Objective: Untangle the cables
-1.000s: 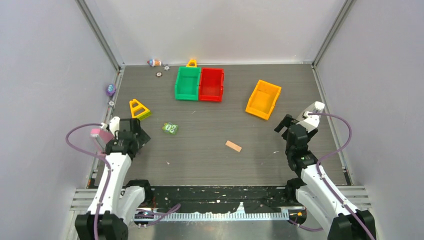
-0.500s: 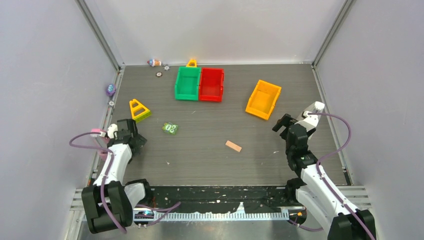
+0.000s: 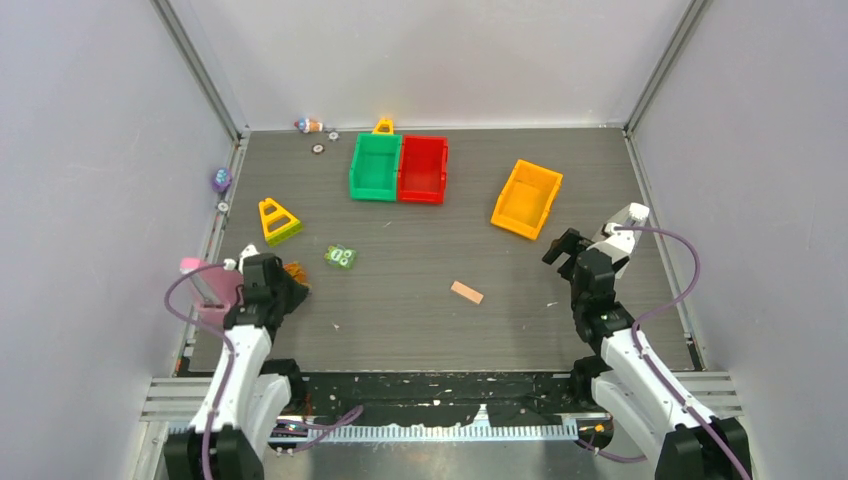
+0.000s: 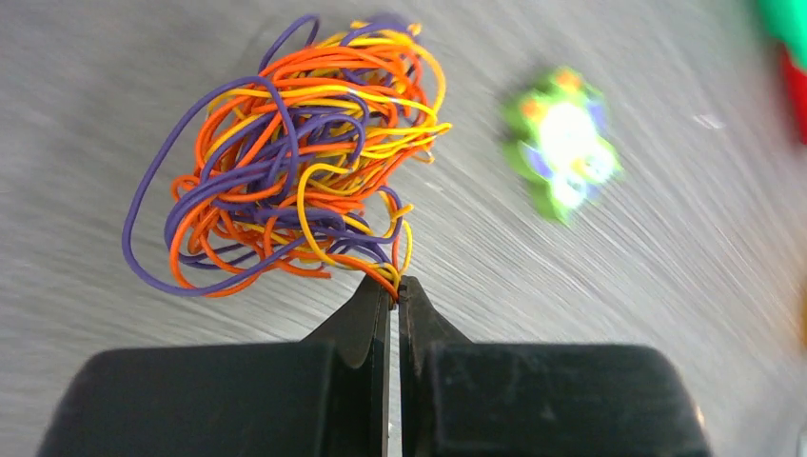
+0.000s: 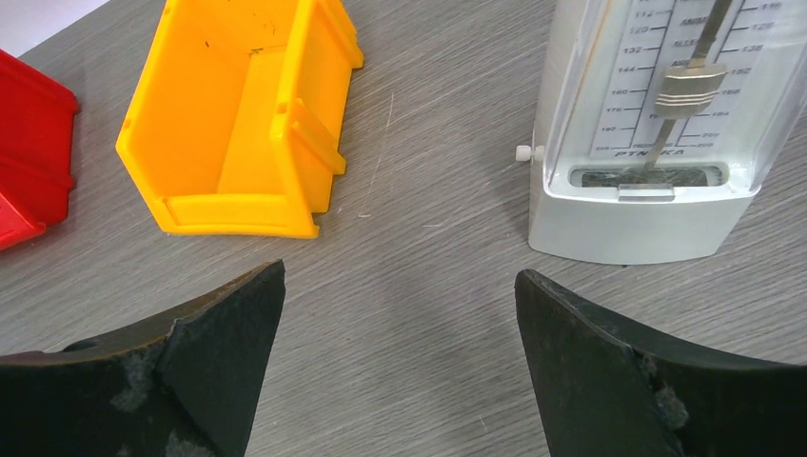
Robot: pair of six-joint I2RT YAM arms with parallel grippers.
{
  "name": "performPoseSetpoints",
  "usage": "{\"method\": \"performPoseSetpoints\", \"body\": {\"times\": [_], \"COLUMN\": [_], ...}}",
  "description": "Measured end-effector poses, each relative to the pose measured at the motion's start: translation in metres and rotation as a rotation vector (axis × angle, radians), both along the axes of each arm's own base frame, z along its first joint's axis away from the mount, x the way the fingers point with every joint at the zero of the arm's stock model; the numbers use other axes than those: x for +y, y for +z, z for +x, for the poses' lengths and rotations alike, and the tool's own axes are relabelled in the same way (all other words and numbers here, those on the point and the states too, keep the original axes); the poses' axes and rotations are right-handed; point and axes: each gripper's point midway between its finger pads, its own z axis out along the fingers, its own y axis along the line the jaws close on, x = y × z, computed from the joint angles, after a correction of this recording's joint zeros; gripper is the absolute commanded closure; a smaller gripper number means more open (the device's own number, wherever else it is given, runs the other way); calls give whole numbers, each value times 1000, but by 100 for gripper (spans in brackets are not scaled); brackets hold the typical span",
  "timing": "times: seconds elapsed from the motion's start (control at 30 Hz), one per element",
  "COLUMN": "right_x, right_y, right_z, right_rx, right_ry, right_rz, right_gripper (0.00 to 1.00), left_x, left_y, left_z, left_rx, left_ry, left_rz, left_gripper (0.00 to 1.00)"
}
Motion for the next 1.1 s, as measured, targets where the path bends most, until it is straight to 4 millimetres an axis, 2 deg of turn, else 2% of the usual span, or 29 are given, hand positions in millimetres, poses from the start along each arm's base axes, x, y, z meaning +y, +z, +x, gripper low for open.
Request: {"method": "performPoseSetpoints", "body": {"times": [0.23,0.3,0.43,0.57,0.67,0.8,0.87,0.93,1.03,1.1], "right_x": [6,10,27,61,97,148,171,193,214,224], "right_y": [-1,1,7,7,1,-11,-11,-6,2,7], "right_z": [2,4,10,16,17,8,3,0,-1,0], "right_rx": [3,-7,-47,-72,-61,-13,-3,-4,-18,-25], "right_ry": [31,53,149,333,508,745,851,939,1021,1053], "right_rz": [7,12,37,74,103,143,149,147,129,118], "right_gripper": [2,2,2,3,6,7,8,11,15,18], "left_x": [-86,-110,-157,-196,-218,-246,-264,-278,-289,-291], "left_y": [65,75,73,64,56,61,67,73,77,75], "left_z": [-2,-7,-20,-29,-34,-29,-22,-15,-6,-1], "left_rx": [-343,-387,-384,-363,-350,-374,-392,-416,-456,-472], "left_ry": [-430,-557,-801,-1012,-1143,-1287,-1353,-1401,-1436,-1442], "left_rz": [-87,-115,-161,-194,-203,-214,-222,-222,-210,-194], "left_gripper": [100,100,100,100,100,100,92,78,42,29]}}
